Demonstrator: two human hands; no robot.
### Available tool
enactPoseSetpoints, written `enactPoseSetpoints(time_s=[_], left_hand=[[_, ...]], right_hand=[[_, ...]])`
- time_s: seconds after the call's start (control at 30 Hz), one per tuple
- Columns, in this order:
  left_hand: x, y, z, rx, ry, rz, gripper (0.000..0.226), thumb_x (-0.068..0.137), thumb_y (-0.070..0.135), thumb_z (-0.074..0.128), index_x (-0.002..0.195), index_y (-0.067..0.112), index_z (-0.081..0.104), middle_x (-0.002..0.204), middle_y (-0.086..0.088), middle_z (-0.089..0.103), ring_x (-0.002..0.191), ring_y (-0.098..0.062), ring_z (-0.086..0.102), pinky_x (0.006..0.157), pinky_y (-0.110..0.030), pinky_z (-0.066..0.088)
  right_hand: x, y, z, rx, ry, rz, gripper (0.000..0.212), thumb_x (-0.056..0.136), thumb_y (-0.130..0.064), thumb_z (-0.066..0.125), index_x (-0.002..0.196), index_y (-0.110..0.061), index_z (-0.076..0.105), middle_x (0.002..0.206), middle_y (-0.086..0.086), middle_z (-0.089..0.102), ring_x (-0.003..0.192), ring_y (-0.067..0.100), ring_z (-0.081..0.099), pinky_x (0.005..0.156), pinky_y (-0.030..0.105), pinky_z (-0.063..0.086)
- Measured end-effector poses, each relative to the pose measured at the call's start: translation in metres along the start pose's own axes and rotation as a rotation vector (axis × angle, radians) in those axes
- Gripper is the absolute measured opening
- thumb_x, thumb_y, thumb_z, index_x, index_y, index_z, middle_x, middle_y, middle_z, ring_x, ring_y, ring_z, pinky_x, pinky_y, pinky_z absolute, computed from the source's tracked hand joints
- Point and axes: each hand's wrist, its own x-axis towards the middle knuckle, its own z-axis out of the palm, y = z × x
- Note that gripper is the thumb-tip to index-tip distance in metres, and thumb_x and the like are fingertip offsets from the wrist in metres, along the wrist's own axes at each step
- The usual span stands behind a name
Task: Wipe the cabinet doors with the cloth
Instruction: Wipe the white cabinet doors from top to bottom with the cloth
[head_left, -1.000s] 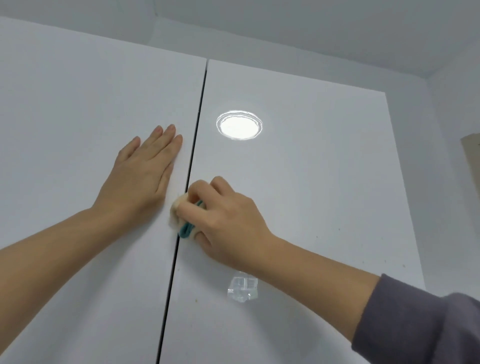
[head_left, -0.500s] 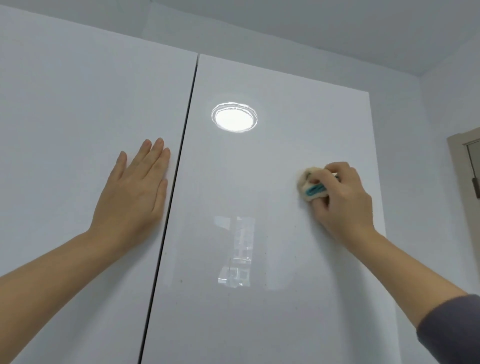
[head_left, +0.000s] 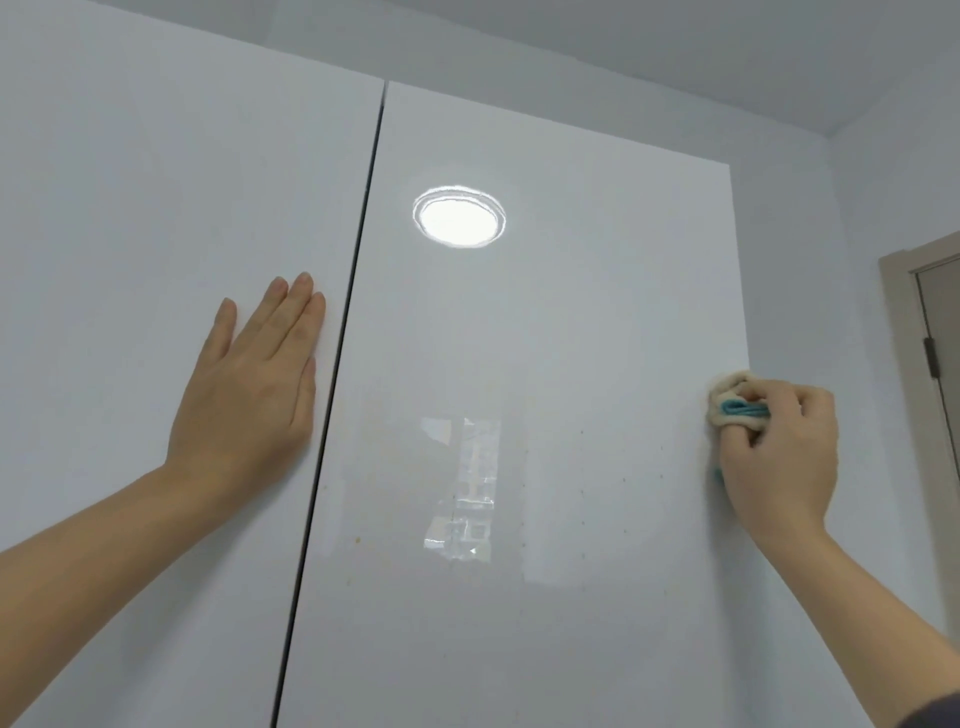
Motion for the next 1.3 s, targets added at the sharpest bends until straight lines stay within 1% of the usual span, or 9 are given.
enactPoseSetpoints(time_s=[0.33,0.5,0.6,0.73,0.83,0.93,1.03,1.17,1.3], left_hand=[[0.000,-0.001,0.002,0.010,0.006,0.011,0.055,0.098,0.017,0.021,0.151,0.004,0.031,0.160,-0.007,0.025,0.149,-0.021,0.020,0.121,-0.049,0.012],[0.001,-0.002,0.001,-0.023,-0.006,0.005,0.056,0.097,0.019,0.021,0.151,0.006,0.031,0.161,-0.004,0.024,0.149,-0.018,0.018,0.122,-0.047,0.009],[0.001,-0.003,-0.001,-0.067,-0.014,0.002,0.057,0.097,0.022,0.020,0.152,0.009,0.030,0.161,-0.002,0.023,0.149,-0.016,0.017,0.122,-0.045,0.007],[0.001,-0.005,-0.003,-0.067,-0.029,0.013,0.056,0.099,0.022,0.018,0.153,0.010,0.027,0.162,-0.001,0.020,0.150,-0.015,0.013,0.122,-0.044,0.005],[0.001,-0.006,-0.002,-0.065,-0.022,0.014,0.055,0.100,0.021,0.018,0.153,0.009,0.027,0.162,-0.001,0.020,0.150,-0.015,0.013,0.122,-0.045,0.006],[0.000,-0.005,-0.003,-0.057,-0.017,0.025,0.054,0.100,0.020,0.019,0.152,0.007,0.027,0.161,-0.004,0.021,0.150,-0.018,0.015,0.122,-0.046,0.007],[-0.004,-0.004,-0.005,-0.031,-0.020,0.038,0.055,0.100,0.020,0.020,0.151,0.004,0.028,0.161,-0.008,0.023,0.150,-0.022,0.017,0.121,-0.049,0.009],[-0.018,0.000,-0.008,0.006,-0.021,0.059,0.055,0.099,0.019,0.022,0.151,0.002,0.029,0.161,-0.009,0.023,0.149,-0.024,0.017,0.121,-0.052,0.010],[-0.028,0.006,-0.009,0.017,-0.021,0.073,0.054,0.099,0.018,0.023,0.151,0.002,0.030,0.160,-0.010,0.024,0.149,-0.024,0.019,0.121,-0.052,0.010]], right_hand=[[-0.039,-0.104,0.033,0.097,-0.016,-0.161,0.030,0.075,-0.003,0.058,0.100,-0.020,0.061,0.109,0.003,0.049,0.099,0.026,0.048,0.059,0.033,0.043],[-0.081,-0.179,0.056,0.144,-0.083,-0.401,0.032,0.067,-0.006,0.062,0.094,-0.023,0.064,0.100,0.000,0.052,0.089,0.024,0.048,0.048,0.026,0.039],[-0.107,-0.210,0.066,0.135,-0.124,-0.558,0.036,0.062,0.001,0.063,0.092,-0.018,0.066,0.096,0.003,0.055,0.082,0.023,0.045,0.043,0.023,0.029],[-0.139,-0.225,0.070,0.201,-0.149,-0.778,0.030,0.069,0.004,0.051,0.086,-0.015,0.067,0.089,0.003,0.058,0.072,0.023,0.043,0.045,0.026,0.029],[-0.145,-0.217,0.070,0.255,-0.175,-0.909,0.032,0.077,0.005,0.040,0.081,-0.015,0.065,0.087,0.003,0.060,0.069,0.023,0.040,0.044,0.027,0.032],[-0.133,-0.200,0.064,0.235,-0.205,-1.010,0.031,0.079,0.004,0.041,0.082,-0.014,0.065,0.087,0.004,0.061,0.069,0.024,0.042,0.045,0.030,0.036],[-0.115,-0.174,0.052,0.174,-0.190,-1.003,0.031,0.072,0.003,0.047,0.083,-0.016,0.068,0.089,0.004,0.063,0.070,0.025,0.047,0.047,0.028,0.035],[-0.088,-0.127,0.037,0.077,-0.157,-0.850,0.037,0.058,0.001,0.064,0.087,-0.021,0.070,0.094,0.001,0.062,0.079,0.025,0.053,0.048,0.021,0.031],[-0.070,-0.084,0.025,0.039,-0.127,-0.704,0.038,0.066,-0.003,0.066,0.096,-0.025,0.059,0.104,-0.004,0.051,0.089,0.023,0.049,0.046,0.021,0.035]])
